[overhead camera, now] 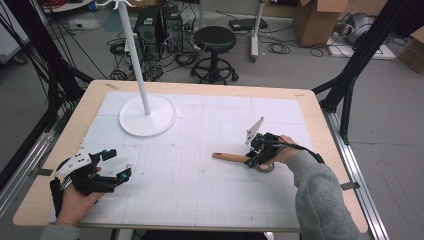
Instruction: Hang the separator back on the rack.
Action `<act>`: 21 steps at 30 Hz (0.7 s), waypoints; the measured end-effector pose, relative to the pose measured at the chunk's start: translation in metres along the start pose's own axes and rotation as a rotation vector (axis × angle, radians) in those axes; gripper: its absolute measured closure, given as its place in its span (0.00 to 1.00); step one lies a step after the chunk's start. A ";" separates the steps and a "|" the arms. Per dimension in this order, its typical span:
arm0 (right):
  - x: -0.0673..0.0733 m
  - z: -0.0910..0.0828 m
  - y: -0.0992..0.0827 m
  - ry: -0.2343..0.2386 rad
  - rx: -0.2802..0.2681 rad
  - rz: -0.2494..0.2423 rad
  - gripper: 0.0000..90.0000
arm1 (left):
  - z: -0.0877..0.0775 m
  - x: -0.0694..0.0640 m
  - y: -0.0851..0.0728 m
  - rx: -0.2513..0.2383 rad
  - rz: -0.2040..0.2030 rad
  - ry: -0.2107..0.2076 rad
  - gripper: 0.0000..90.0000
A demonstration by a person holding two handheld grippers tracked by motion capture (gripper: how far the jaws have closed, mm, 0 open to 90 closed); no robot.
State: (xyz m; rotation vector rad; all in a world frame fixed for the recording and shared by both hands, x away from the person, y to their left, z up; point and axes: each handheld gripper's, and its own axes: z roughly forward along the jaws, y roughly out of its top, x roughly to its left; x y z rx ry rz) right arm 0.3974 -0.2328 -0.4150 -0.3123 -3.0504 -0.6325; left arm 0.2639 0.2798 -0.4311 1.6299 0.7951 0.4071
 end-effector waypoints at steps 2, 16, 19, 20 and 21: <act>0.001 0.000 0.000 -0.007 0.001 -0.012 0.77 | 0.000 0.000 0.000 0.001 0.001 0.001 0.04; 0.005 -0.003 -0.002 -0.011 -0.002 -0.030 0.78 | 0.001 0.000 0.001 -0.001 0.002 0.000 0.04; 0.006 -0.007 -0.003 -0.019 -0.020 -0.030 0.78 | 0.001 0.001 0.001 0.001 0.003 0.001 0.04; 0.007 -0.009 -0.003 -0.027 -0.026 -0.031 0.78 | 0.001 0.001 0.001 0.002 0.003 0.000 0.04; 0.007 -0.011 -0.003 -0.029 -0.030 -0.032 0.78 | 0.002 0.001 0.001 0.002 0.002 0.000 0.04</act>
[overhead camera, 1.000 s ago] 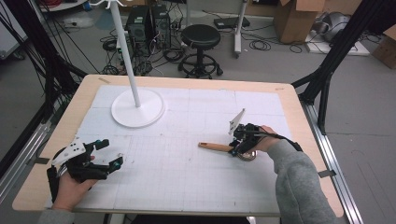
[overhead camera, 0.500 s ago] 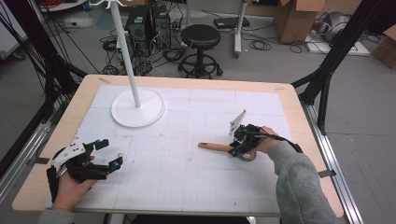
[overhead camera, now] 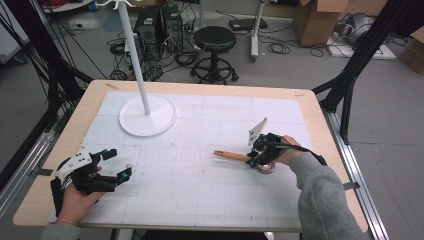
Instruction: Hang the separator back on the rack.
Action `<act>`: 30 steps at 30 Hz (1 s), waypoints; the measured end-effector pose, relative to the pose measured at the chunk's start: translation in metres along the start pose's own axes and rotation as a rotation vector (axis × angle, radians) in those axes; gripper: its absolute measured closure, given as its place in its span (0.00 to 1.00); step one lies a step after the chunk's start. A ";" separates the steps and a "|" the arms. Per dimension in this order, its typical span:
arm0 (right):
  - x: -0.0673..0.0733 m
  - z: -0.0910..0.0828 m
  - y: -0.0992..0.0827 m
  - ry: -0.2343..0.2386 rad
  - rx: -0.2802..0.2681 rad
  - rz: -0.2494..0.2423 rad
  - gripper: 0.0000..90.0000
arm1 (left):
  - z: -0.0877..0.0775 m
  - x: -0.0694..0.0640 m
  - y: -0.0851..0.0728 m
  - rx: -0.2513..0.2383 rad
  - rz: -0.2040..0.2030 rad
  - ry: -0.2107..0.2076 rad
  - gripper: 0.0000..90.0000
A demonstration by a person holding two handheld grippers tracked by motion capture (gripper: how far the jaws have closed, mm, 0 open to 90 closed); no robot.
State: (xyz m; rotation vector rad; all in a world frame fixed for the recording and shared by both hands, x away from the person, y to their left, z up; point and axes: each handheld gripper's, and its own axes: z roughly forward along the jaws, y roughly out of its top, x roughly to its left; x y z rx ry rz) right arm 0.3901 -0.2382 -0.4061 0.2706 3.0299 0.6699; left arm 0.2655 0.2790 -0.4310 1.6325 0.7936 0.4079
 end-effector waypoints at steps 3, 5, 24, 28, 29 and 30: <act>0.000 -0.003 0.000 -0.005 -0.017 -0.001 0.78 | 0.000 0.000 0.000 0.000 0.002 0.000 0.04; 0.000 -0.005 0.000 -0.011 -0.022 -0.003 0.78 | 0.000 0.000 0.000 -0.001 0.000 0.000 0.04; 0.002 -0.026 0.003 -0.038 -0.131 0.038 0.78 | 0.000 0.000 0.000 -0.005 -0.006 -0.001 0.04; 0.001 -0.029 0.003 -0.050 -0.147 0.059 0.78 | 0.000 0.000 0.000 -0.004 -0.002 -0.001 0.04; 0.001 -0.030 0.003 -0.057 -0.152 0.058 0.78 | 0.000 0.000 0.000 -0.002 -0.003 -0.001 0.04; 0.001 -0.031 0.004 -0.056 -0.163 0.066 0.78 | 0.001 0.000 0.000 -0.002 -0.003 0.000 0.04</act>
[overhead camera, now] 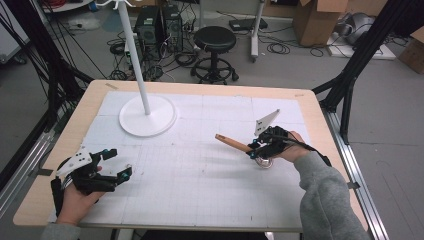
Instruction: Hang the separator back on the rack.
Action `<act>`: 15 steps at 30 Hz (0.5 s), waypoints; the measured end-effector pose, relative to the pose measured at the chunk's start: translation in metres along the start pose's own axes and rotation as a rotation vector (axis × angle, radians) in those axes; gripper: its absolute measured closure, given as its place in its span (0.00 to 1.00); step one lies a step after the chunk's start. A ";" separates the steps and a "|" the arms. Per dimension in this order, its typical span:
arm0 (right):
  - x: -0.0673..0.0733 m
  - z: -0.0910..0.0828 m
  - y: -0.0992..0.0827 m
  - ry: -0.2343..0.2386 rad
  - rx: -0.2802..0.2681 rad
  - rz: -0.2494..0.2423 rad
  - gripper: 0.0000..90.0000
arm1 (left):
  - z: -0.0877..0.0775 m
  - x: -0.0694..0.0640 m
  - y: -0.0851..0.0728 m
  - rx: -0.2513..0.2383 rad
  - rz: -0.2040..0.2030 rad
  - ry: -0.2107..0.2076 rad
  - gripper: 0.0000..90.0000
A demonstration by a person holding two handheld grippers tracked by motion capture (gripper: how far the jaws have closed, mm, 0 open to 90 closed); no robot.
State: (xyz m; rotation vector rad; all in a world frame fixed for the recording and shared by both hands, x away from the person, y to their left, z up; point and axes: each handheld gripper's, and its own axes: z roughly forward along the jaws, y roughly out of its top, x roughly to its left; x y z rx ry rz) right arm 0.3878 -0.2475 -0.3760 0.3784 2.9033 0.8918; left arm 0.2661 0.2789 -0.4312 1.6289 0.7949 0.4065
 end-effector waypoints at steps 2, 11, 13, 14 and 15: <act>0.000 -0.002 0.002 -0.011 -0.022 0.010 0.78 | 0.000 0.000 0.000 0.000 0.000 0.000 0.04; 0.001 -0.011 0.009 -0.016 -0.141 0.031 0.78 | 0.000 0.000 0.000 -0.001 0.002 0.001 0.04; 0.002 -0.011 0.011 -0.020 -0.173 0.042 0.78 | 0.000 0.000 0.000 0.000 0.001 0.000 0.04; 0.002 -0.012 0.012 -0.031 -0.183 0.044 0.78 | 0.000 0.000 0.000 0.000 0.002 -0.001 0.04; 0.002 -0.012 0.013 -0.037 -0.189 0.051 0.78 | 0.000 0.000 0.000 0.000 0.004 -0.002 0.04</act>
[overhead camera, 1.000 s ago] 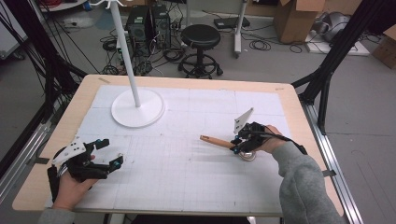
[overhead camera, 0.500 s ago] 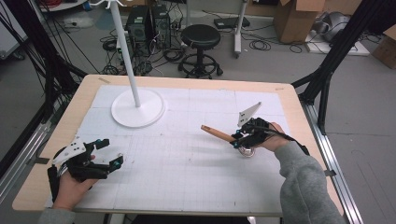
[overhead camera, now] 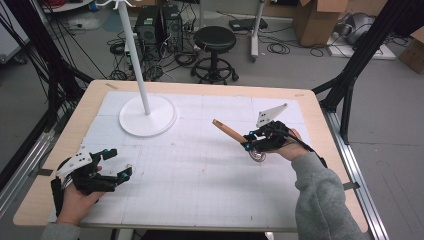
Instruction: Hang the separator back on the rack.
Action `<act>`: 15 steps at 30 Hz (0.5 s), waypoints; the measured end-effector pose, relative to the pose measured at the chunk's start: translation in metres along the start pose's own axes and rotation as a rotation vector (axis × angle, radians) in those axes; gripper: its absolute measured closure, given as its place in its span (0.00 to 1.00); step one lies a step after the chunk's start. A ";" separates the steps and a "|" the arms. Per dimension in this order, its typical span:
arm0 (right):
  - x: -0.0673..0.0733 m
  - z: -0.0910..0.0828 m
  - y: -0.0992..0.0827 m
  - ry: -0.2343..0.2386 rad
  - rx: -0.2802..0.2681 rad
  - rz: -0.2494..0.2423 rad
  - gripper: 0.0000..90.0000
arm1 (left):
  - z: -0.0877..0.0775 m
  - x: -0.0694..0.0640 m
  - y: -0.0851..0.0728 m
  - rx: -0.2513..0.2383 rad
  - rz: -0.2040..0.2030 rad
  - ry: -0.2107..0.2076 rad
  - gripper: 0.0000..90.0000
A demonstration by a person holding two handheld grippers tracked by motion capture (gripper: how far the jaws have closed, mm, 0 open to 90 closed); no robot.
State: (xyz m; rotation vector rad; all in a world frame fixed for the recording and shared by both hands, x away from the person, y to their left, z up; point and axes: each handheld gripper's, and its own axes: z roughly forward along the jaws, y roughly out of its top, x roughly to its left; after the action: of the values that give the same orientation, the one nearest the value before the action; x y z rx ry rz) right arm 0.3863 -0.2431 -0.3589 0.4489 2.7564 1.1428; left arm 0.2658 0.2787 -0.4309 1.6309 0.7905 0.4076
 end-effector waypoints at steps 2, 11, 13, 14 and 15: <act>0.000 0.000 0.002 -0.002 -0.020 0.000 0.78 | 0.000 0.000 0.000 -0.001 -0.002 -0.001 0.04; 0.003 -0.006 0.014 -0.048 -0.141 0.045 0.78 | 0.000 -0.001 0.001 -0.007 -0.006 -0.004 0.04; 0.004 -0.006 0.016 -0.057 -0.157 0.051 0.78 | 0.000 -0.001 0.001 -0.007 -0.006 -0.004 0.04; 0.004 -0.007 0.017 -0.064 -0.163 0.056 0.78 | 0.000 -0.001 0.001 -0.007 -0.006 -0.004 0.04; 0.004 -0.007 0.018 -0.066 -0.175 0.057 0.78 | 0.000 -0.001 0.001 -0.007 -0.006 -0.004 0.04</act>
State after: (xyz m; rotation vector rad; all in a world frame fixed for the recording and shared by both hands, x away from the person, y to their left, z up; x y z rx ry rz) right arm 0.3849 -0.2348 -0.3414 0.5364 2.5749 1.3433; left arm 0.2653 0.2784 -0.4299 1.6218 0.7897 0.4025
